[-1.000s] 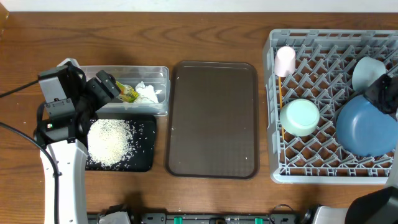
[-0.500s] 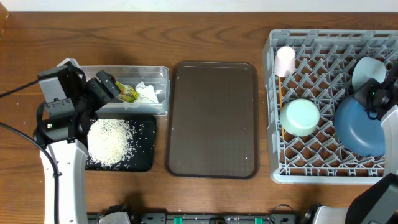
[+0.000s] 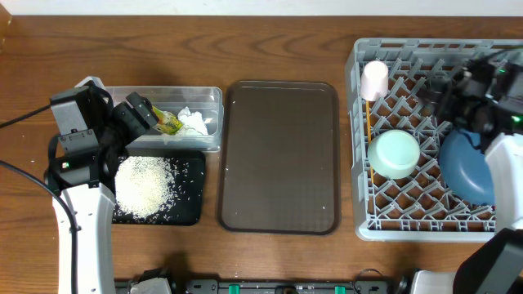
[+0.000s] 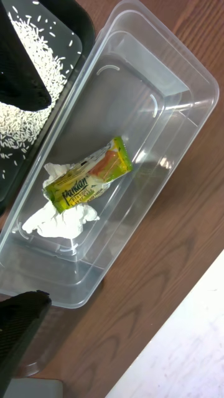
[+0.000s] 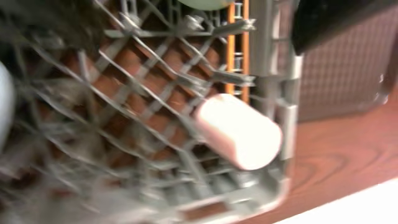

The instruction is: Sort waste into correct bins and load items into the dishwasher rack

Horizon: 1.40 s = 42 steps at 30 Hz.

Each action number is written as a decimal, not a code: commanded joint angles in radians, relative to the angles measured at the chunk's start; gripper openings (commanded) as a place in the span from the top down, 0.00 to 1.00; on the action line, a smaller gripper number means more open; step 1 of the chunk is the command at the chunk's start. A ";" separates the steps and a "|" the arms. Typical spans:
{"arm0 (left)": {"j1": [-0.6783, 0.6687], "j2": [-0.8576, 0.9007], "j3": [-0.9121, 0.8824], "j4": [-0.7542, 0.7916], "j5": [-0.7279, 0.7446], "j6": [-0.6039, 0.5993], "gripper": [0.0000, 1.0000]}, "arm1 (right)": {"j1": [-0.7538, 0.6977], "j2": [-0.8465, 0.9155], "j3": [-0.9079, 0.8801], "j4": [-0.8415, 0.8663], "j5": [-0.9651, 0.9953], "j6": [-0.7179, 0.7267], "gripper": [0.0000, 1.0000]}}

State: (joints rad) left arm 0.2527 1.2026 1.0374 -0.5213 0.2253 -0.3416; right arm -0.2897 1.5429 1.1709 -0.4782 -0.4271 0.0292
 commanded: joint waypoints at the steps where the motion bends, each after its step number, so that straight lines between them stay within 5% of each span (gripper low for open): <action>1: 0.004 0.004 -0.003 -0.002 -0.010 0.008 0.05 | 0.077 0.002 0.000 0.011 0.026 -0.185 0.01; 8: 0.004 0.004 -0.003 -0.002 -0.010 0.008 0.05 | 0.171 0.002 0.000 0.059 0.390 -0.296 0.01; 35: 0.004 0.004 -0.003 -0.002 -0.010 0.008 0.05 | 0.173 0.002 0.000 0.029 0.394 -0.296 0.01; 42: 0.004 0.004 -0.003 -0.002 -0.010 0.008 0.05 | 0.173 -0.132 -0.002 -0.167 0.423 -0.303 0.01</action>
State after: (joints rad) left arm 0.2527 1.2026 1.0374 -0.5217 0.2253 -0.3416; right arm -0.1211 1.5028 1.1671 -0.6174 -0.0246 -0.2581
